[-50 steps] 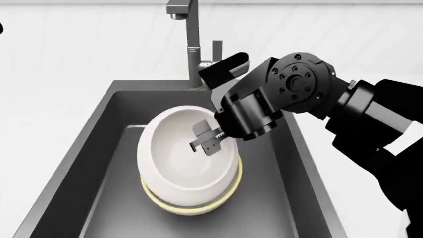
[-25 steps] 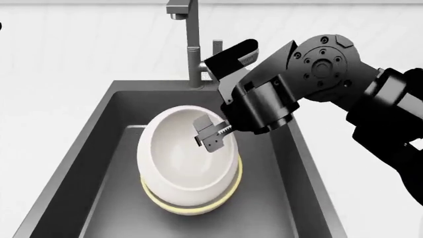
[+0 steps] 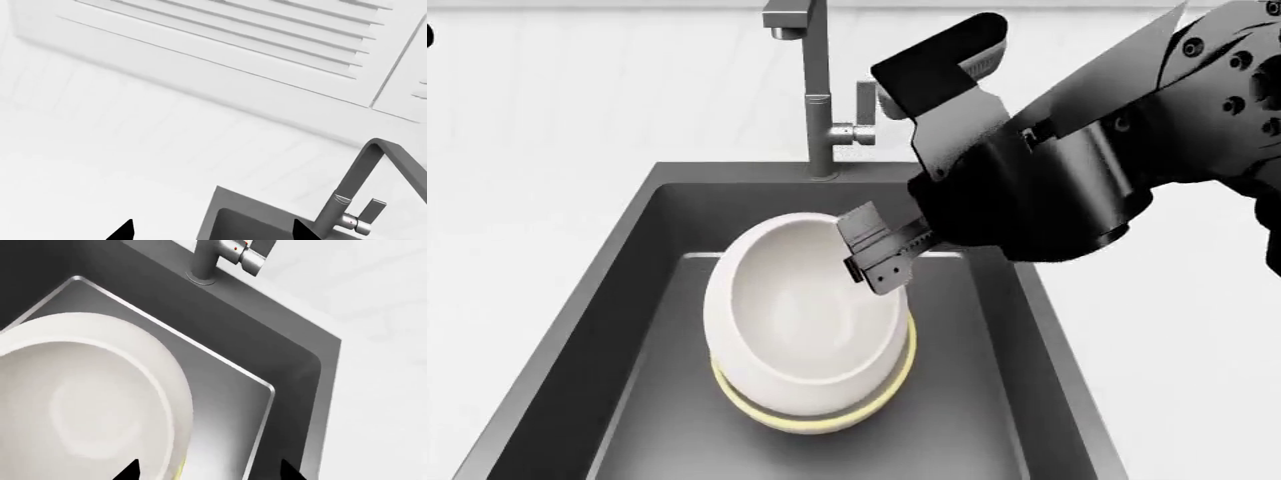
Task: Stack the bowls in the sink.
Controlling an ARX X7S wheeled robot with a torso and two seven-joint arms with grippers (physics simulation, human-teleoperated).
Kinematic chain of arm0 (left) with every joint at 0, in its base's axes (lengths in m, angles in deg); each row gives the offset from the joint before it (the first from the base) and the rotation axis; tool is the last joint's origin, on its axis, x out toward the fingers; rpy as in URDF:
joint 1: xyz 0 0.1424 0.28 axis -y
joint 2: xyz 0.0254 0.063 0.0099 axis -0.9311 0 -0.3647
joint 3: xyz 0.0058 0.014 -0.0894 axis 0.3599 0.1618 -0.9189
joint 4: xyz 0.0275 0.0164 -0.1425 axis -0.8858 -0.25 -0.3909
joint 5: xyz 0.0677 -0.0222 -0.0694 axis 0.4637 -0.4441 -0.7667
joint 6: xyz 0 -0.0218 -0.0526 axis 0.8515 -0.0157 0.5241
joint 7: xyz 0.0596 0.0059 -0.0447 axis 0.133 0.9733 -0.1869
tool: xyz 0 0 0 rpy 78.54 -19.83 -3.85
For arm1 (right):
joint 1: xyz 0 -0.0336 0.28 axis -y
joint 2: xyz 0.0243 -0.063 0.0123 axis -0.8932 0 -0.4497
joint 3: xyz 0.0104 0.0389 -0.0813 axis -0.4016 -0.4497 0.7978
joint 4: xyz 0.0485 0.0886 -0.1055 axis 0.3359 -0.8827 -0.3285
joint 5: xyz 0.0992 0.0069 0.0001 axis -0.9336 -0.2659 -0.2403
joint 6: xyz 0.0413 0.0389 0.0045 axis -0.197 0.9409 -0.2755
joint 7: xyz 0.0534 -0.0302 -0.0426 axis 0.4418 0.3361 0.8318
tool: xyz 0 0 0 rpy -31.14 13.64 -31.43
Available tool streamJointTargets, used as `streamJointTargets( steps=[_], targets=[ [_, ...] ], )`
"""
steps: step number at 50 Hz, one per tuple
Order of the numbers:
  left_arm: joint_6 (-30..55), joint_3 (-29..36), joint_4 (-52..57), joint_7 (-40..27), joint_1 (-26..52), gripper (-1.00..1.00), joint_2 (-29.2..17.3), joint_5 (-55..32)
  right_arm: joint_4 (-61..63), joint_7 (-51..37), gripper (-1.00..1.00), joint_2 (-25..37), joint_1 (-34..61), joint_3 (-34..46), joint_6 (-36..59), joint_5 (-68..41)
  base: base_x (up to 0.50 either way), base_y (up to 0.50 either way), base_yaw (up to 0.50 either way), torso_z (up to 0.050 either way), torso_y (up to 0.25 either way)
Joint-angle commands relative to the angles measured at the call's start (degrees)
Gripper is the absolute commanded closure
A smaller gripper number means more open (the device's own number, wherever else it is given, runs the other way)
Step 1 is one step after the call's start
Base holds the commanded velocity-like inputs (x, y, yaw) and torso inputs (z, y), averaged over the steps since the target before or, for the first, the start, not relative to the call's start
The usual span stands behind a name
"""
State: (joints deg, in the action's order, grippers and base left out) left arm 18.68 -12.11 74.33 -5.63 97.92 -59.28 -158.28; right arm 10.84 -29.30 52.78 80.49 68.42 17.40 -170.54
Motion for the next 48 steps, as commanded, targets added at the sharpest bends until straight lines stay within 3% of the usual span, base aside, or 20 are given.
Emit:
streamJointTargets(
  steps=[1,27,48],
  targets=[
    [0.14,-0.22,-0.21,-0.67,0.74,-1.0,0.89,-0.42,7.11,-4.91,-1.0,6.15,4.03,-1.09,-0.46,-6.16,0.0,0.0,0.0,0.0,0.0],
    [-0.38,-0.47,0.63,-1.23,1.33,-1.0,0.43,-1.32,19.64,-8.43,-1.0,17.16,10.14,-4.88,-1.0,-12.67,0.0,0.0,0.0,0.0,0.0],
    [-0.85,-1.3,2.38,-0.62,2.0,-1.0,1.2,-1.98,31.42,-6.19,-1.0,27.99,7.66,-13.65,-7.85,-5.44,0.0,0.0,0.0,0.0,0.0]
  ],
)
